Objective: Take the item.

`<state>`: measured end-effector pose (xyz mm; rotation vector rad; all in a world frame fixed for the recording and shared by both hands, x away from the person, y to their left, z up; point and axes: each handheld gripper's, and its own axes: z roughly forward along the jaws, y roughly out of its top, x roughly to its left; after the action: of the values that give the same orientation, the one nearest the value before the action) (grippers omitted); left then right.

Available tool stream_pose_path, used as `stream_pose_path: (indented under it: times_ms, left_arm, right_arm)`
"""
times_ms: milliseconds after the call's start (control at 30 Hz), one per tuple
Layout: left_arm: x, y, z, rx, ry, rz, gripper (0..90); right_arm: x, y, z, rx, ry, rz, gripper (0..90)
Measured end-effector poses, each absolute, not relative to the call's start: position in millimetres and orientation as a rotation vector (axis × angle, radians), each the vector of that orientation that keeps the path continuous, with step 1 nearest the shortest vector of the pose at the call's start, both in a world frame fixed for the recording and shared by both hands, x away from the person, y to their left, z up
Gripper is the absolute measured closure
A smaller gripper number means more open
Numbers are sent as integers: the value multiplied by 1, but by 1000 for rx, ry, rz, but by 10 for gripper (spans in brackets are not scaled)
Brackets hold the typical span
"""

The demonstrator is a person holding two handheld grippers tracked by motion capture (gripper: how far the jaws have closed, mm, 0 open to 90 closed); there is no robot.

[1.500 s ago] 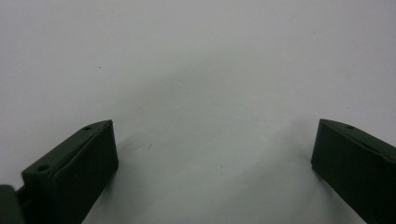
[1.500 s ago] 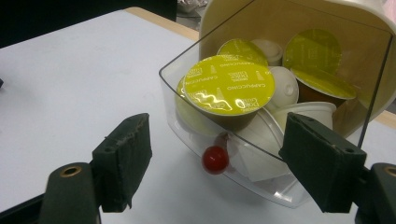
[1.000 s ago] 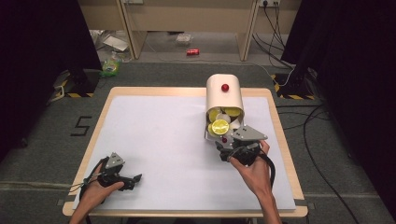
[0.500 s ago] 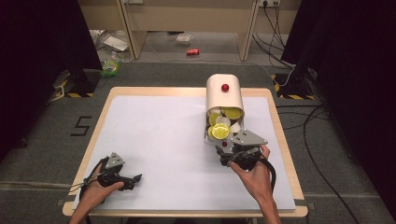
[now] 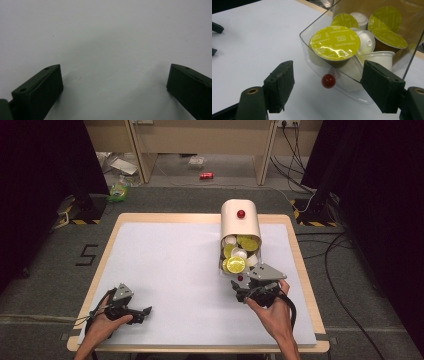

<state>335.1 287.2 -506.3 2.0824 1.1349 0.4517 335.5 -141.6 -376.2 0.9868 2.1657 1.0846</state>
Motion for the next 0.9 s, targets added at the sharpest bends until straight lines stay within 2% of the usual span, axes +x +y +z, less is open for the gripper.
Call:
stream_pose_path:
  times_ms: [600,900]
  left_arm:
    - [335,287,-506,2083,1135,452,0]
    - [335,287,-506,2083,1135,452,0]
  right_arm:
    - [336,-142,-368,1027,2068,1165,279]
    - [345,-133,-363,1036,2050,1154,242]
